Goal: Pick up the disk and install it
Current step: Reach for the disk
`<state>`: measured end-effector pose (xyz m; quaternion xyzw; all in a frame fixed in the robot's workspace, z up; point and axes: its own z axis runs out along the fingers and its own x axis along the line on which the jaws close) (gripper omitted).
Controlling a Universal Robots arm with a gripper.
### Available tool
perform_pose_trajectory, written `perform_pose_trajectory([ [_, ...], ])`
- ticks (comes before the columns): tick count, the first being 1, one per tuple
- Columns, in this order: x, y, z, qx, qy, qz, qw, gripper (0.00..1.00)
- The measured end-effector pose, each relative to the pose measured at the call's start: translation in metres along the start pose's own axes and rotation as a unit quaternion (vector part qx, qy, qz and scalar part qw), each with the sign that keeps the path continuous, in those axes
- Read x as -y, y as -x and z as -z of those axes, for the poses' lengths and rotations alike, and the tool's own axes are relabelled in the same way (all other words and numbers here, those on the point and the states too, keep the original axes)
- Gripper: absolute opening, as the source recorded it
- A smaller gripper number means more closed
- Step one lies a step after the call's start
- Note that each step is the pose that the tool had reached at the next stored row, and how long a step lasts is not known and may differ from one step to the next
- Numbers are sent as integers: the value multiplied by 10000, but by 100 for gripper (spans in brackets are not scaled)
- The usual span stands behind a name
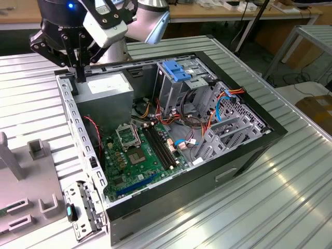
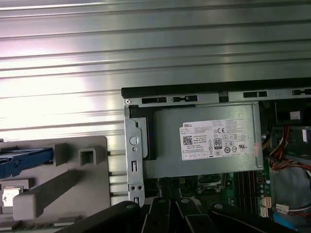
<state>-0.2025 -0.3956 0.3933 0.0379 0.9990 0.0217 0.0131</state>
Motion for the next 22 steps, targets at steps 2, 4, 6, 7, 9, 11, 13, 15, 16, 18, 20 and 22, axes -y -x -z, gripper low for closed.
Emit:
perform_pose_trajectory([
  [2,3,-49,1,0,0,0,10000,11],
  [4,7,-112,3,0,0,1,10000,11],
  [6,11,-174,4,0,0,0,10000,11],
  [7,13,-201,5,0,0,0,10000,11],
  [9,17,-260,7,0,0,0,10000,11],
  [11,19,-286,8,0,0,0,10000,11],
  [13,21,-315,8,0,0,0,10000,11],
  [15,24,-359,10,0,0,0,10000,11],
  [16,26,-384,10,0,0,0,10000,11],
  [18,28,-419,11,0,0,0,10000,11],
  [20,32,-481,13,0,0,0,10000,11],
  [22,36,-546,14,0,0,0,10000,11],
])
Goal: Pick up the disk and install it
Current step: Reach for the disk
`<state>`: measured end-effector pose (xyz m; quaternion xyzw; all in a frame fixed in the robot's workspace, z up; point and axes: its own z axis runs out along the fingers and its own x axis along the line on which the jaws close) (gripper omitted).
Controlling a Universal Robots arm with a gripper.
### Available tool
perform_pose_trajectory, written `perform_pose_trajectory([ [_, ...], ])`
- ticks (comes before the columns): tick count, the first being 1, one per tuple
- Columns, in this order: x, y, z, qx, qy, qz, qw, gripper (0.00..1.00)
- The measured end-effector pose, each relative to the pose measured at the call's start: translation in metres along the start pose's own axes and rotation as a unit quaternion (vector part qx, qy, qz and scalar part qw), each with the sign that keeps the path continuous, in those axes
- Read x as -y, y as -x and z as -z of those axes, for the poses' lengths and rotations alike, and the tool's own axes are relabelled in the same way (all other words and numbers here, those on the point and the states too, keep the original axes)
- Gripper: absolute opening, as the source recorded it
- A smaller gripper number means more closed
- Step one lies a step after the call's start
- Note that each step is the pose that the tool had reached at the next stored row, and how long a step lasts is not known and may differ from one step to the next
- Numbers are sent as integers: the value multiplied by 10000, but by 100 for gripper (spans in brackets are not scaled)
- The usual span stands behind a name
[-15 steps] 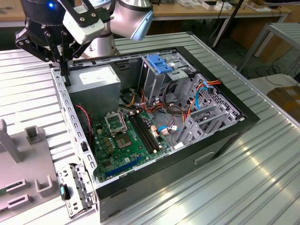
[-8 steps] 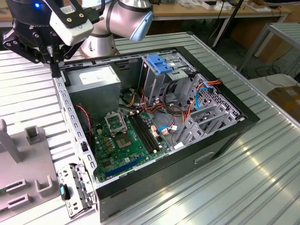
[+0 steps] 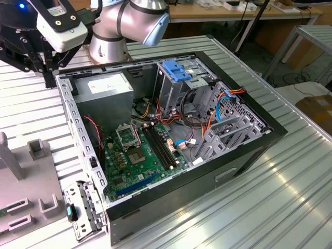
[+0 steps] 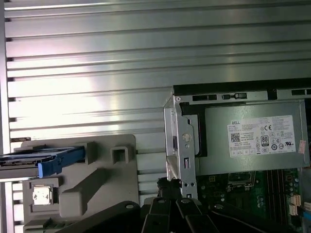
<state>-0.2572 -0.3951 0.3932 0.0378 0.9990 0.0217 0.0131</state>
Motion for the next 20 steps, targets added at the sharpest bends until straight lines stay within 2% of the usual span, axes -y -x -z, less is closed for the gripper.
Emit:
perform_pose_trajectory([
  [3,5,-84,3,0,0,-1,10000,11],
  [4,8,-134,4,0,0,0,10000,11],
  [6,18,-297,8,0,-1,-1,10000,11],
  [7,20,-339,9,0,0,0,10000,11],
  [10,-17,-404,8,0,0,0,10000,11],
  [12,-35,-481,7,0,0,0,10000,11],
  [16,-38,-568,8,0,0,0,10000,11],
  [17,-38,-615,9,0,0,0,10000,11],
  [19,-36,-655,9,0,0,-1,10000,11],
  [20,-33,-705,10,0,0,0,10000,11],
])
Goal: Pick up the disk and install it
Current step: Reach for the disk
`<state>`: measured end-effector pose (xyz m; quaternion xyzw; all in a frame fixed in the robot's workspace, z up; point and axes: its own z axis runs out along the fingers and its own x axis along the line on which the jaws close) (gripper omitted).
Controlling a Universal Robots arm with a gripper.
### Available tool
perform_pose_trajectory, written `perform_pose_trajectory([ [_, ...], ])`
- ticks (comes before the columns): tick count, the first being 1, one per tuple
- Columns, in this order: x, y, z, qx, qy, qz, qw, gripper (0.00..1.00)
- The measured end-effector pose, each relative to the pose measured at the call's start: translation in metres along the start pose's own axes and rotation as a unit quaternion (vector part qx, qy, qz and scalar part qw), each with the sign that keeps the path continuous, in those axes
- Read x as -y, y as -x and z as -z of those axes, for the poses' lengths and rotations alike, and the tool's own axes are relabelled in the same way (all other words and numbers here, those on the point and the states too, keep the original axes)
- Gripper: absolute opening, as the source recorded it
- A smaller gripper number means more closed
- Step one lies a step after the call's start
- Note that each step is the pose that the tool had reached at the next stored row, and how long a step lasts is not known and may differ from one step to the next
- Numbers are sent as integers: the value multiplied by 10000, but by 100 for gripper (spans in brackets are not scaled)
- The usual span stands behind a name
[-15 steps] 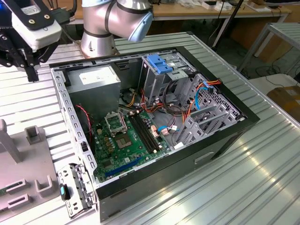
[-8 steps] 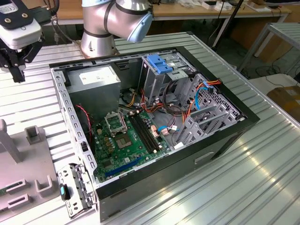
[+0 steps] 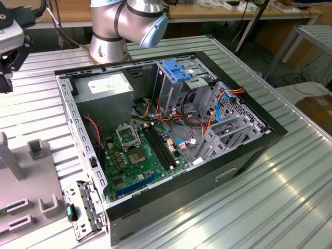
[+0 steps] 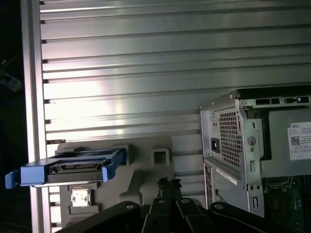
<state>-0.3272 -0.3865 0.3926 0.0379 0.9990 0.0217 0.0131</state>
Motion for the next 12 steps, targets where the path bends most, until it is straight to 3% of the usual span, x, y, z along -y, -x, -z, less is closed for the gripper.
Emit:
perform_pose_trajectory([
  [2,1,-82,1,0,0,0,10000,11],
  [4,3,-120,2,0,0,0,10000,11],
  [6,5,-220,3,-1,0,0,10000,11],
  [12,2,-390,5,-8,-1,0,10000,11],
])
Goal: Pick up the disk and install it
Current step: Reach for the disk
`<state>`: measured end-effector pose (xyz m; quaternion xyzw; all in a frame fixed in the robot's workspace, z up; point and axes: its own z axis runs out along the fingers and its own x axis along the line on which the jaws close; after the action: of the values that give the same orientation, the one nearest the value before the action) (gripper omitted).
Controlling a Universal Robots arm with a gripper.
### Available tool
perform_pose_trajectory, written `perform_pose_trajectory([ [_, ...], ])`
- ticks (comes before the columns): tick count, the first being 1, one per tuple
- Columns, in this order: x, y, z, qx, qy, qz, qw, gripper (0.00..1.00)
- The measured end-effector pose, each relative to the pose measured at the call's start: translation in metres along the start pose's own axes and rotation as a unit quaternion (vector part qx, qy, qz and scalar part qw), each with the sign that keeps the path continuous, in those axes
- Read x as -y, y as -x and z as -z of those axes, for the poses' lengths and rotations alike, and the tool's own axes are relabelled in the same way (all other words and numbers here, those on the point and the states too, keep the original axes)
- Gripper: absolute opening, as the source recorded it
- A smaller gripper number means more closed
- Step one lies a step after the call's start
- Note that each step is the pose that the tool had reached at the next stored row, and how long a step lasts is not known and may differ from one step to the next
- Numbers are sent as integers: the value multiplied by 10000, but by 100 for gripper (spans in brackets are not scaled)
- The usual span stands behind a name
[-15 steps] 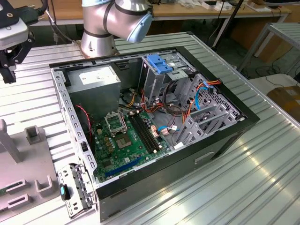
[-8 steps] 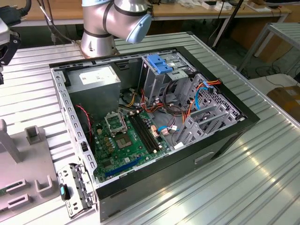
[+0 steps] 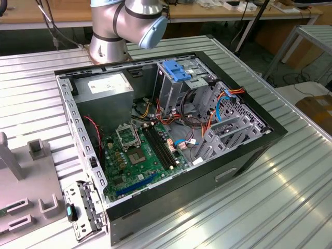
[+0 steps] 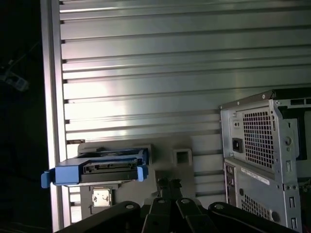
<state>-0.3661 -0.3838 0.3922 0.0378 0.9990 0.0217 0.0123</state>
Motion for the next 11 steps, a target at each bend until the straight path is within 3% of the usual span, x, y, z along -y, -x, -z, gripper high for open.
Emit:
perform_pose_trajectory([
  [6,11,-181,2,-1,0,0,10000,11],
  [8,21,-309,5,-1,0,0,10000,11],
  [11,30,-432,7,-2,0,-1,10000,11],
])
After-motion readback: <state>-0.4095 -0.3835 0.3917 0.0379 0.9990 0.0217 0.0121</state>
